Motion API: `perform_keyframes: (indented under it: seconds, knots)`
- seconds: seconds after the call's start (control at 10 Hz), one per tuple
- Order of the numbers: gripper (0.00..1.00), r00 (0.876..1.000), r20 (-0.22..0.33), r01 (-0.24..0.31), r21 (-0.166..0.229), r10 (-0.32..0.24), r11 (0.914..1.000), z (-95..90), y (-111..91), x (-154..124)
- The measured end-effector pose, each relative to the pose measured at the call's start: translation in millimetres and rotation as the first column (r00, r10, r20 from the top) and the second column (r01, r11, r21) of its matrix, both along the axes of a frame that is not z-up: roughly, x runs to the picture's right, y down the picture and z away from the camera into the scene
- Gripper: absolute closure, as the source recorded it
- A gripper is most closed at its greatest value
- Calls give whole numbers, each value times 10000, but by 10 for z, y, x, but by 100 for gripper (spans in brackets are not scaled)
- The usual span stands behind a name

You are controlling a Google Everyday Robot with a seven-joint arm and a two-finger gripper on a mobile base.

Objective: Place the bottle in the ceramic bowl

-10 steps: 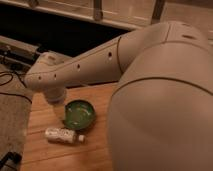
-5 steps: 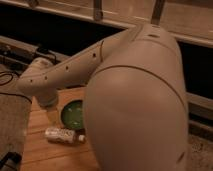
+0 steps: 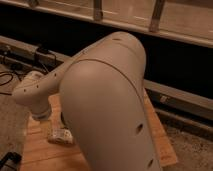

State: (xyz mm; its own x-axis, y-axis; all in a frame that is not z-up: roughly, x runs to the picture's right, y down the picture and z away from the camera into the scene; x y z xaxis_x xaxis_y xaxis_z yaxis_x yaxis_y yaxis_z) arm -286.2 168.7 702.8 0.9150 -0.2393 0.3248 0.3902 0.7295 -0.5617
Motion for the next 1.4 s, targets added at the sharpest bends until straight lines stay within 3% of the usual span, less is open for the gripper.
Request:
perform_keyframes:
  seconds: [0.3, 0.5, 1.0, 1.4]
  knots:
    - [20, 9982, -460, 368, -547, -393, 9978, 180, 311, 27]
    - [20, 9966, -676, 411, -829, -468, 9957, 222, 390, 95]
    - [20, 9968, -672, 391, -766, -443, 9963, 229, 376, 90]
    - [20, 9954, -957, 5, -836, -86, 9965, 480, 479, 189]
